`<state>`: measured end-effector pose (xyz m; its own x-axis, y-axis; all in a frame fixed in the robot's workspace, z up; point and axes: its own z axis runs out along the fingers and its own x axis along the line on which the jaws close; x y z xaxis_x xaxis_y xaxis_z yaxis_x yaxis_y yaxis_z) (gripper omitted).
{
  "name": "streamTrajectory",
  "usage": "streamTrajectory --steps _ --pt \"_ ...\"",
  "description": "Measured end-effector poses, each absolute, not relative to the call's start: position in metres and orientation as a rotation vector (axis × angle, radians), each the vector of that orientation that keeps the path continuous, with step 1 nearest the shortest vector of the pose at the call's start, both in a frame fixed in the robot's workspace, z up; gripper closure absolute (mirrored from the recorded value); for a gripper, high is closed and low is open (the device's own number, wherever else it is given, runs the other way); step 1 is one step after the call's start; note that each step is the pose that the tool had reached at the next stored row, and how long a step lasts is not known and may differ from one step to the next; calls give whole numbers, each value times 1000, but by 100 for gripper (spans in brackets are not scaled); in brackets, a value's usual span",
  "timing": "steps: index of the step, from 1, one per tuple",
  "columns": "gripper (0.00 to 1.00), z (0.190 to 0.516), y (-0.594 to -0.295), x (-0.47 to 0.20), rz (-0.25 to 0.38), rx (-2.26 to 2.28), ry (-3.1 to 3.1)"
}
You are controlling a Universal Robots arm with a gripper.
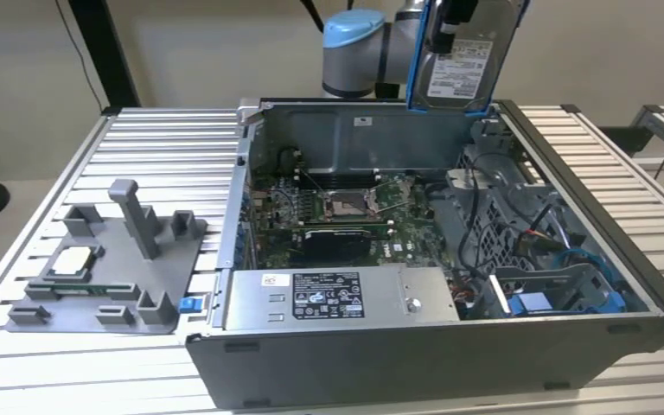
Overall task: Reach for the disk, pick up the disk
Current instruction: 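Pick up the disk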
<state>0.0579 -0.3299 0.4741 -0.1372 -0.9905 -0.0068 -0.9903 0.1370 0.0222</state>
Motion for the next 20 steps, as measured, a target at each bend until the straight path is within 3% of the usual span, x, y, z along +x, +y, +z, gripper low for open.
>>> streamTrajectory --steps 20 --pt "100 474 -330 102 -33 2057 -2362"
